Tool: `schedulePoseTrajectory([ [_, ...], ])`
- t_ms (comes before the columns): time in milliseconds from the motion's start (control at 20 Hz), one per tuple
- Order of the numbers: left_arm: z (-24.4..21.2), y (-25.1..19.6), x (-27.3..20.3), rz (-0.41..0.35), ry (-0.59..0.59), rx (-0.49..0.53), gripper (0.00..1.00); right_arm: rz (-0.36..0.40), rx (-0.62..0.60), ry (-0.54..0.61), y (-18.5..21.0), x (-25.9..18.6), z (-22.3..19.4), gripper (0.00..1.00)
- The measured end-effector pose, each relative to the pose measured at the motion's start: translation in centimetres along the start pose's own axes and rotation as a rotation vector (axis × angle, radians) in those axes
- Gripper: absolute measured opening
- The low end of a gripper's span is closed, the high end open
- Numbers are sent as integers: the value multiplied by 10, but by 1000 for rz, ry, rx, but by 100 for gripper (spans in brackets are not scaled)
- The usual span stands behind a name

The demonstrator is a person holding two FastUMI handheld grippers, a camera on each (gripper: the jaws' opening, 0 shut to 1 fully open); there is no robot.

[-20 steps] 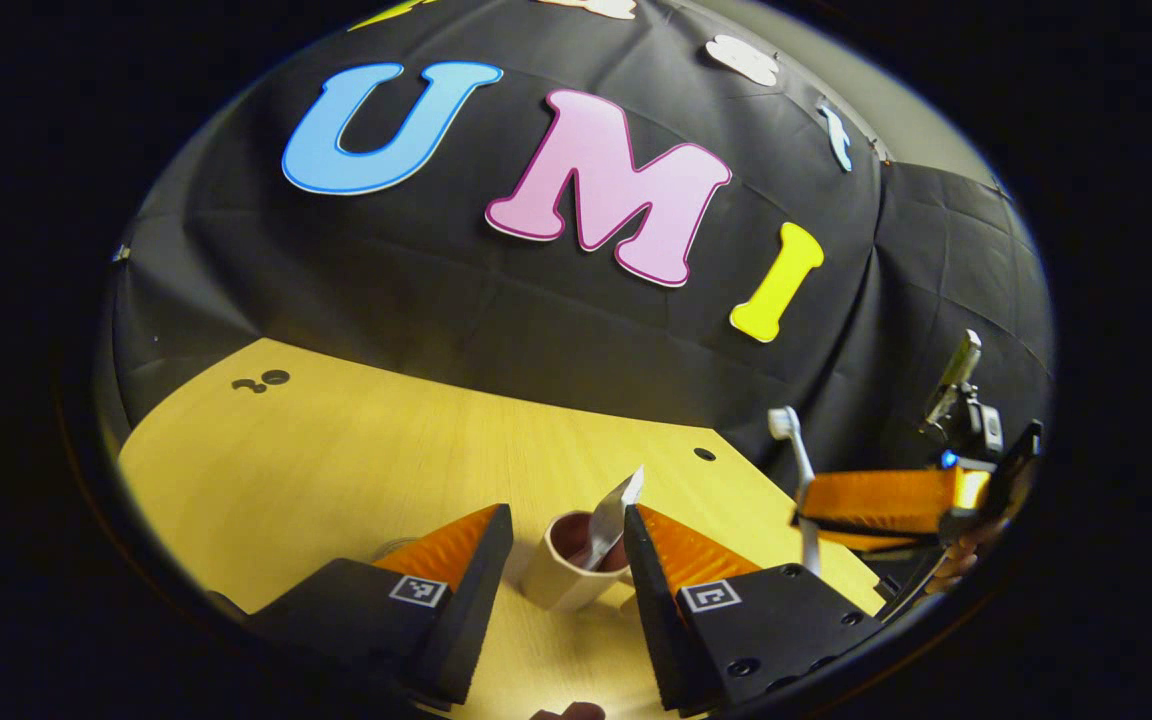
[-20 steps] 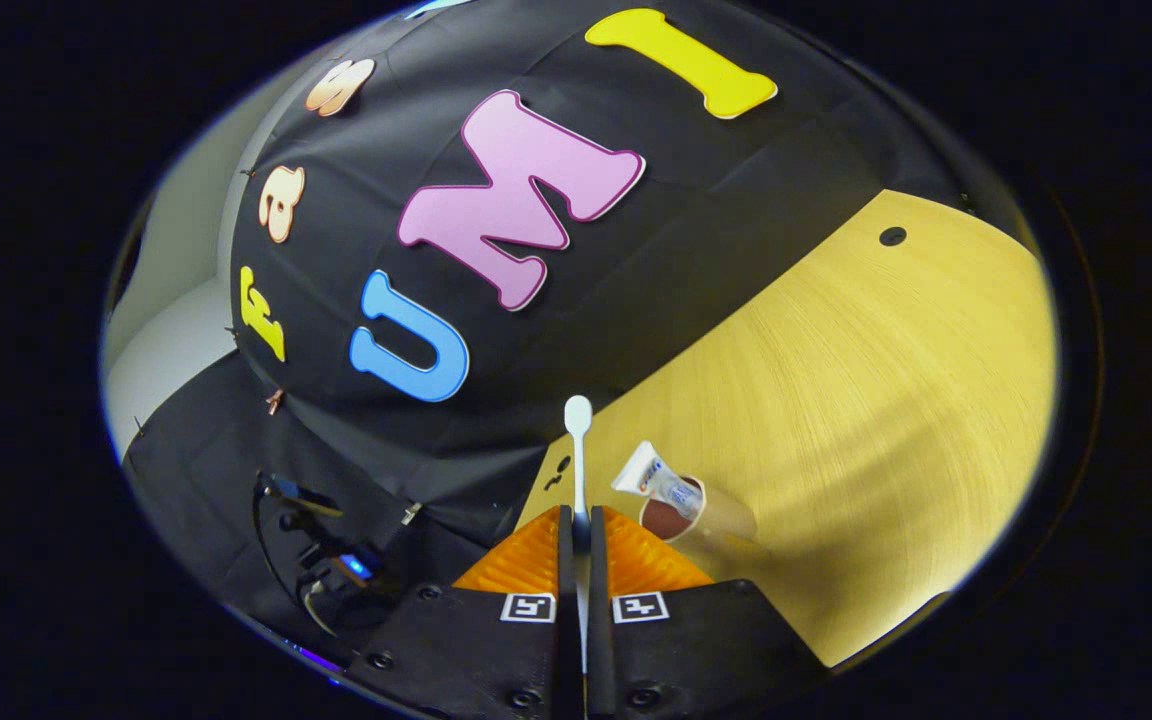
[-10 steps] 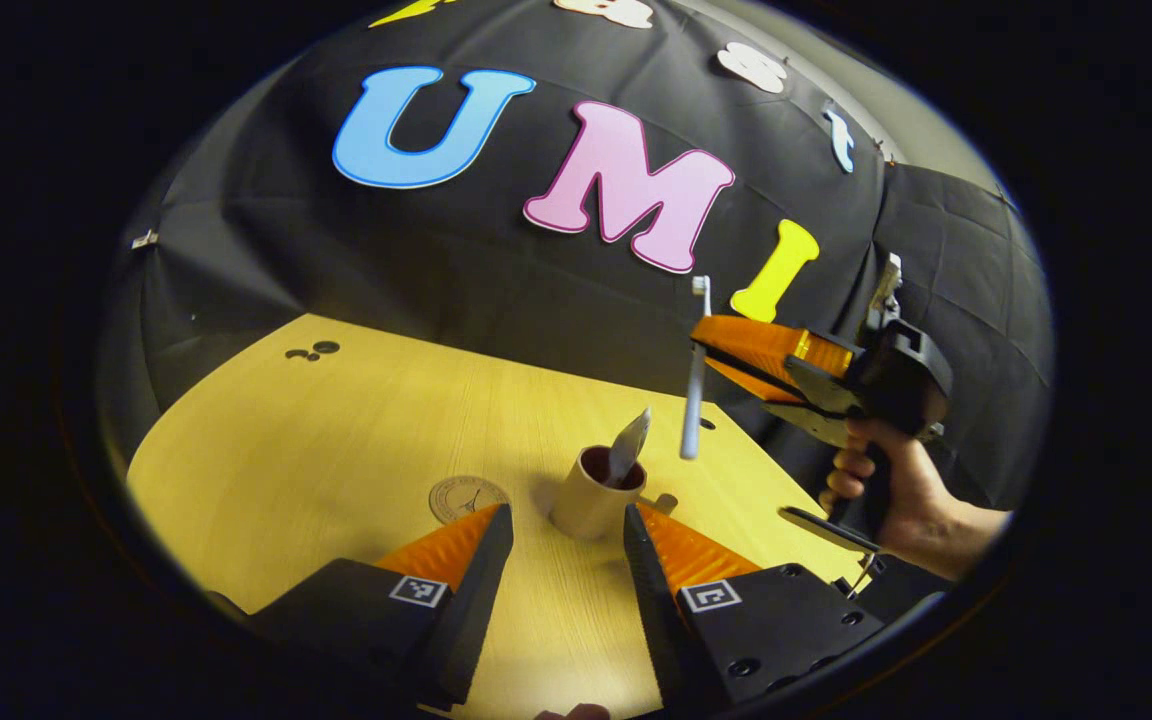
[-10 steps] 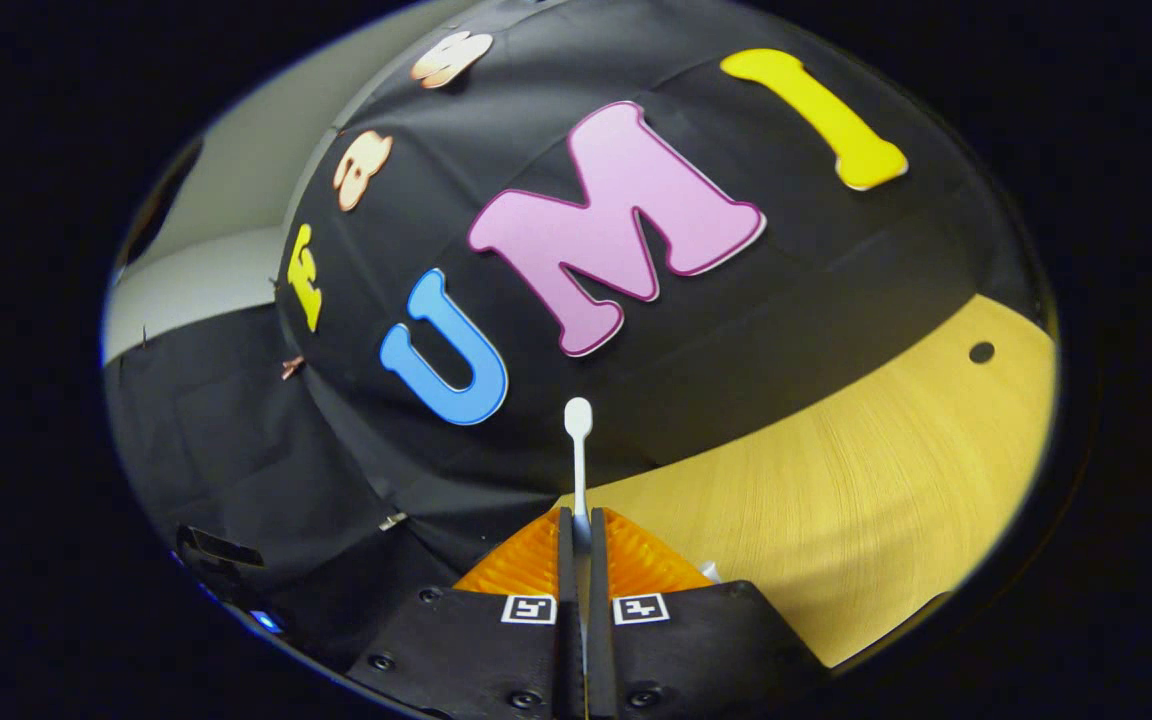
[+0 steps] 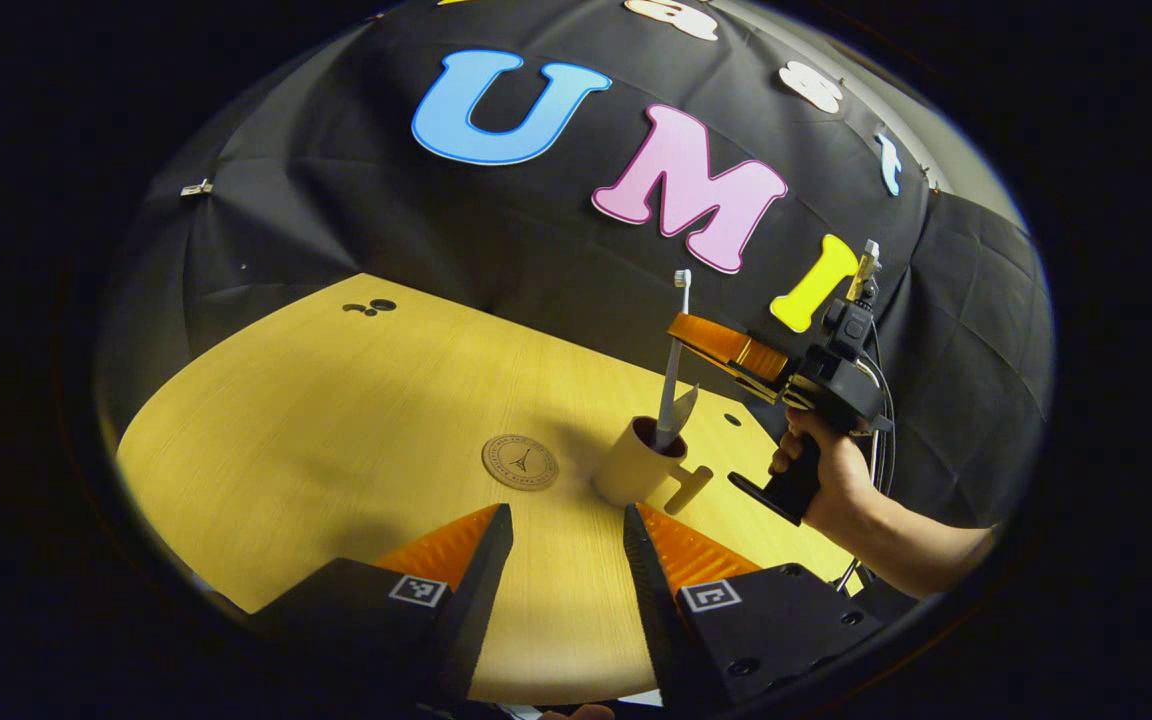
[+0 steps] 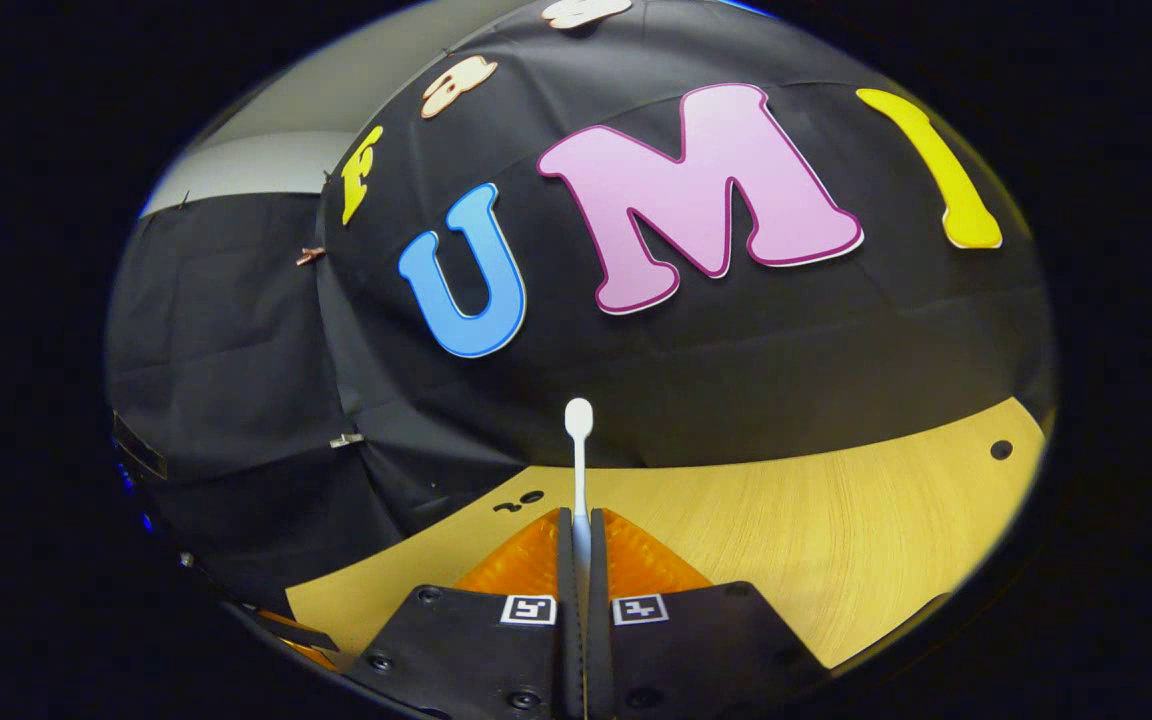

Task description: Put the toothbrush and toothpaste on the desktop into the cup, then pick up the cup and place it on the coaster on the desktop.

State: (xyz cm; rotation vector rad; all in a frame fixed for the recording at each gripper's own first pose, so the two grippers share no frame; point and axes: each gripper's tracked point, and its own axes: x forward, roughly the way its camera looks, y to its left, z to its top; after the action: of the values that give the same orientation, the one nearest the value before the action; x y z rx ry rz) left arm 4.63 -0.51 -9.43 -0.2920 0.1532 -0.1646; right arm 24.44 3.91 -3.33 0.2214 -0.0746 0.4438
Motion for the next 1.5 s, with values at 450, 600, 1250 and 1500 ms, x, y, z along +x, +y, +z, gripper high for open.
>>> schedulePoseTrajectory([
  [450,-1,10,-2,-8,3,-28,70,-12,-127,89,-7,1,-32,6],
  [600,1,8,0,-21,3,-30,70,-29,-117,98,-9,-3,-34,6],
  [1250,2,10,-1,-17,-3,-16,70,-47,-98,75,-15,-1,-34,9],
  [1500,-3,14,-7,-2,-1,-15,70,-57,-122,73,-9,-6,-40,11],
])
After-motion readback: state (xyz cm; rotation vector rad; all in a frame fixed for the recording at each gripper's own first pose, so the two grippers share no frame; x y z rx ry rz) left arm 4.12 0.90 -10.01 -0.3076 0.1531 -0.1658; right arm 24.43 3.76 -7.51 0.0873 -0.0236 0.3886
